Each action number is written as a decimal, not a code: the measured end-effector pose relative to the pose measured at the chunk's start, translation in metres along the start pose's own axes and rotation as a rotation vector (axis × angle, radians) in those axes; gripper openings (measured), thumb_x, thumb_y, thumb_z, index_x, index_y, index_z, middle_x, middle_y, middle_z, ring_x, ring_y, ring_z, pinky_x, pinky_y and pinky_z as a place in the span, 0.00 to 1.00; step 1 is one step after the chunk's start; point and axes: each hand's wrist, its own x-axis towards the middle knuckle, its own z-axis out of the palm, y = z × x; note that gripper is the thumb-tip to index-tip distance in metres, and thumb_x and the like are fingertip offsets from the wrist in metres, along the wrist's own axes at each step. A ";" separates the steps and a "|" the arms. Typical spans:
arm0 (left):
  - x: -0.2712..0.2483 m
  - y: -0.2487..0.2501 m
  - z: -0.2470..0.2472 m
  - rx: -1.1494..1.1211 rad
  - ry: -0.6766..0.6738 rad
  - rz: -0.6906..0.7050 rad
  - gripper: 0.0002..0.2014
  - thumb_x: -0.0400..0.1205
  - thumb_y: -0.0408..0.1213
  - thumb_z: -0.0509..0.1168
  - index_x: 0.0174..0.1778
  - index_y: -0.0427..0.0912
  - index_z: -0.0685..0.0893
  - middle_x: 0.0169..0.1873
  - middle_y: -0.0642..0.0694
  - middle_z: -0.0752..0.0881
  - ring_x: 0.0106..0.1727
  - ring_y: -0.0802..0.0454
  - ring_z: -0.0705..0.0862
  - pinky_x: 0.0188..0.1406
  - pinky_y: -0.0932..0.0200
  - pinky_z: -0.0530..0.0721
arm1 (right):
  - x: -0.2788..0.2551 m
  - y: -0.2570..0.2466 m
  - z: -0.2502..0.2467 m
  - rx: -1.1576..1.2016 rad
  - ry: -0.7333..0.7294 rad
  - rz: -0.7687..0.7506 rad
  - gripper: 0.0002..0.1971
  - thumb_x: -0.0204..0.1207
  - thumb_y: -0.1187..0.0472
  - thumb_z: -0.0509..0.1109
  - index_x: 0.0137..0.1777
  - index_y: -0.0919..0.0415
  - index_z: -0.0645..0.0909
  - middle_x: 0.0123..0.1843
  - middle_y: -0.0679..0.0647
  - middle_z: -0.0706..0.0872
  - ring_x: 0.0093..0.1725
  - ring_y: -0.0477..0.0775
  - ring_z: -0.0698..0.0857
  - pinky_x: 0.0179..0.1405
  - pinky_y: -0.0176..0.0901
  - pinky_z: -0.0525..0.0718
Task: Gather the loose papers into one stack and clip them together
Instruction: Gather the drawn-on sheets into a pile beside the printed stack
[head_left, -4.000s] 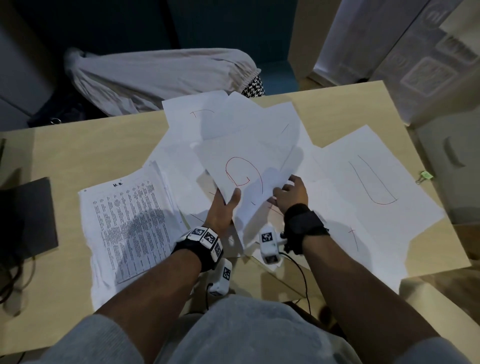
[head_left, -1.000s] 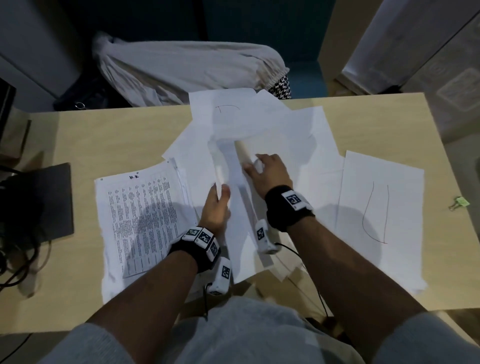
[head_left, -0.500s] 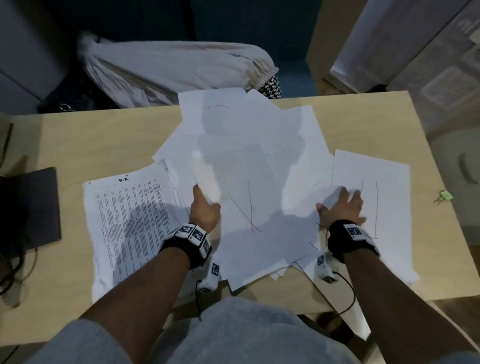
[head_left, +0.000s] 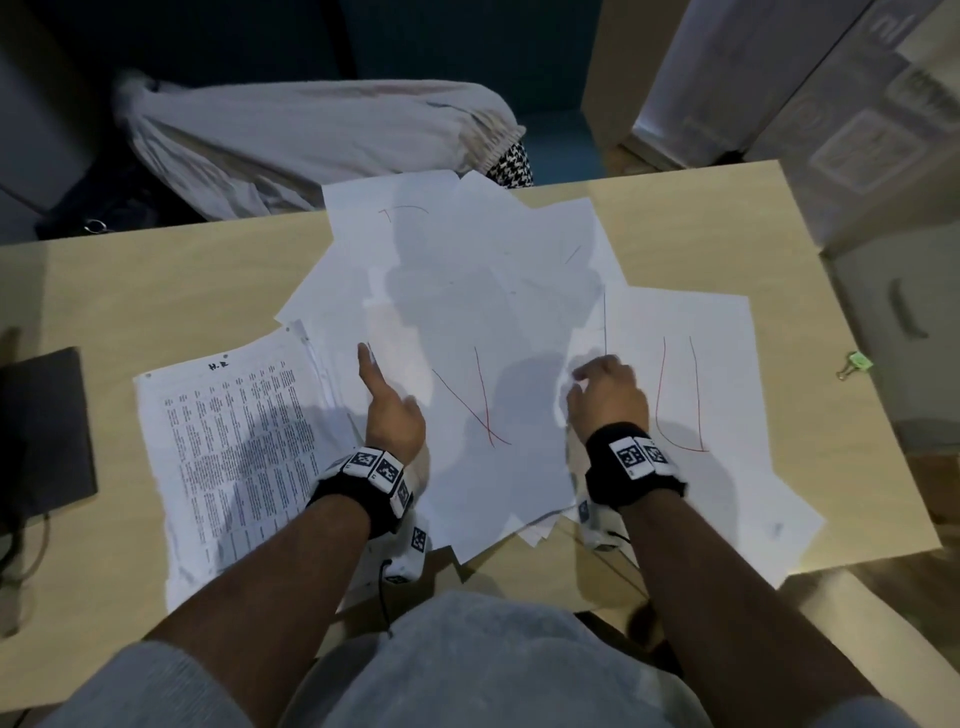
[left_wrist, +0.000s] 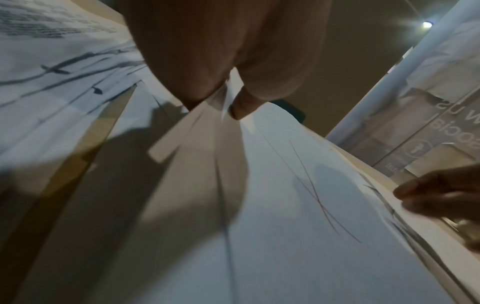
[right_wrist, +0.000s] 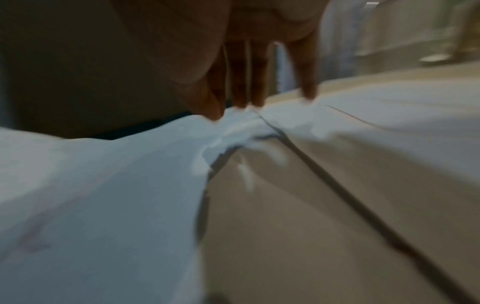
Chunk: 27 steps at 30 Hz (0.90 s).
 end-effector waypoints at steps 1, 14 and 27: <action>0.000 0.001 -0.001 0.005 0.004 -0.023 0.43 0.84 0.26 0.55 0.80 0.57 0.30 0.69 0.25 0.75 0.59 0.32 0.84 0.62 0.49 0.76 | 0.001 0.006 0.003 -0.007 -0.003 0.092 0.20 0.77 0.55 0.64 0.69 0.53 0.72 0.75 0.55 0.68 0.73 0.59 0.71 0.66 0.61 0.72; -0.004 0.018 0.004 -0.040 -0.097 -0.118 0.31 0.88 0.39 0.54 0.84 0.42 0.46 0.78 0.35 0.67 0.79 0.39 0.67 0.74 0.54 0.65 | -0.007 -0.010 -0.008 0.108 -0.070 -0.124 0.12 0.79 0.60 0.63 0.52 0.66 0.85 0.55 0.66 0.86 0.55 0.66 0.85 0.53 0.47 0.79; -0.002 0.014 0.009 -0.076 -0.123 -0.144 0.48 0.79 0.28 0.68 0.83 0.48 0.39 0.75 0.32 0.70 0.74 0.37 0.72 0.70 0.52 0.70 | 0.007 0.043 -0.014 0.179 0.089 0.078 0.18 0.76 0.59 0.64 0.65 0.58 0.80 0.67 0.64 0.79 0.66 0.66 0.78 0.66 0.53 0.75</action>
